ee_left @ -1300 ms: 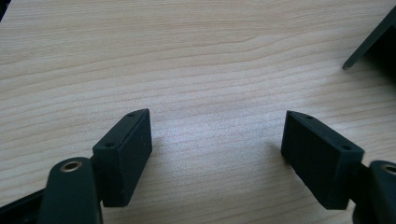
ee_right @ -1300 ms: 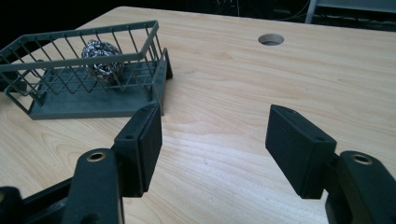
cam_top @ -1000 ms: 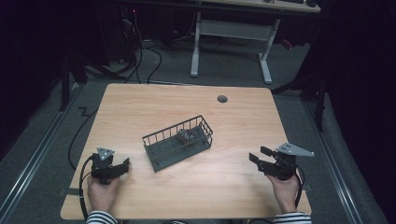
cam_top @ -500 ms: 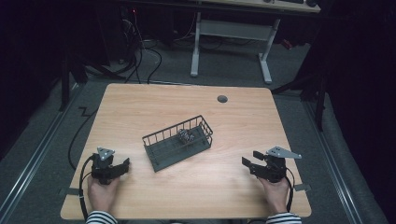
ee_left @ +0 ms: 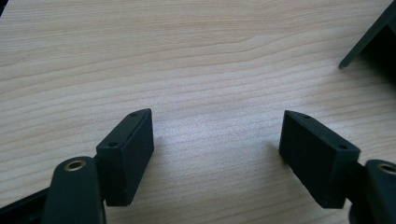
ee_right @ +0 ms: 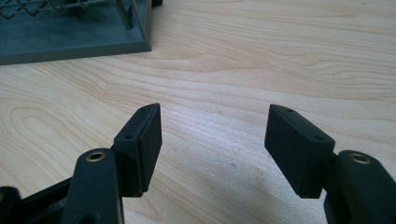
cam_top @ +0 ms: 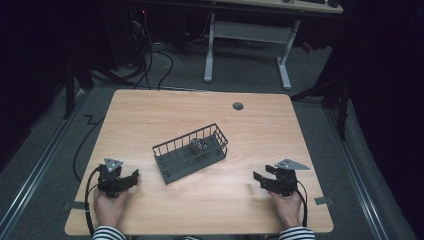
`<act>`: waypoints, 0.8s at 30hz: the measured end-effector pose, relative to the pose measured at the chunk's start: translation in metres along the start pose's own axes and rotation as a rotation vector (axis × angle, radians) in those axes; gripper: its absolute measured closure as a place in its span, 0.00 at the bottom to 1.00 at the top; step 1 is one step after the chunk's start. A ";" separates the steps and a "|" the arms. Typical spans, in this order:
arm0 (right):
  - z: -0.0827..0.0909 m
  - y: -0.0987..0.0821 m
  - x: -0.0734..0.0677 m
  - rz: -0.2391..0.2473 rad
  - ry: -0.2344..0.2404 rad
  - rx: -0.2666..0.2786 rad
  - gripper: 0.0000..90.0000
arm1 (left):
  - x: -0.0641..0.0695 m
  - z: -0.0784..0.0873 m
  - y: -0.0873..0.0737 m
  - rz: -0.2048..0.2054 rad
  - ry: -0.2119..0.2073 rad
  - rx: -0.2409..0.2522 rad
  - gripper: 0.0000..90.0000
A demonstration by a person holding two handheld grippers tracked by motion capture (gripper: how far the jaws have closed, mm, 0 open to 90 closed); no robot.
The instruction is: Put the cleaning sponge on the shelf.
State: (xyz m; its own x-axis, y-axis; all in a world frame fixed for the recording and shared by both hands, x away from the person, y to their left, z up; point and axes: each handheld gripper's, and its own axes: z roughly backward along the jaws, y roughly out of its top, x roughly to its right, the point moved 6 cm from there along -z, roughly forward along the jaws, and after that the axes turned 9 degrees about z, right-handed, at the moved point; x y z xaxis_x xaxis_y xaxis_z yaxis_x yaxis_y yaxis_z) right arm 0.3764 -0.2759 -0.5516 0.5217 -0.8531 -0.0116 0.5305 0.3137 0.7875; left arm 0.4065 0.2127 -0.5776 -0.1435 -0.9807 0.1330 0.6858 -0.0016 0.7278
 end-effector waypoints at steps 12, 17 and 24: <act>-0.016 -0.005 -0.001 0.043 -0.047 -0.061 0.40 | 0.000 0.000 0.000 0.001 0.001 -0.001 0.29; -0.021 -0.006 -0.003 0.078 -0.065 -0.084 0.40 | 0.000 0.000 0.000 0.001 0.002 0.000 0.29; -0.028 -0.004 -0.007 0.110 -0.079 -0.101 0.39 | 0.000 0.000 0.000 0.001 0.001 -0.001 0.29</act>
State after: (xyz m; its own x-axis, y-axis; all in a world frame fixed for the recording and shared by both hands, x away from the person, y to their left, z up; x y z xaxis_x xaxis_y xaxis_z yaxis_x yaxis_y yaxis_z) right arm 0.3893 -0.2592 -0.5721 0.5288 -0.8398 0.1229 0.5392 0.4442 0.7154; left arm 0.4065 0.2126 -0.5776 -0.1421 -0.9809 0.1327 0.6865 -0.0011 0.7272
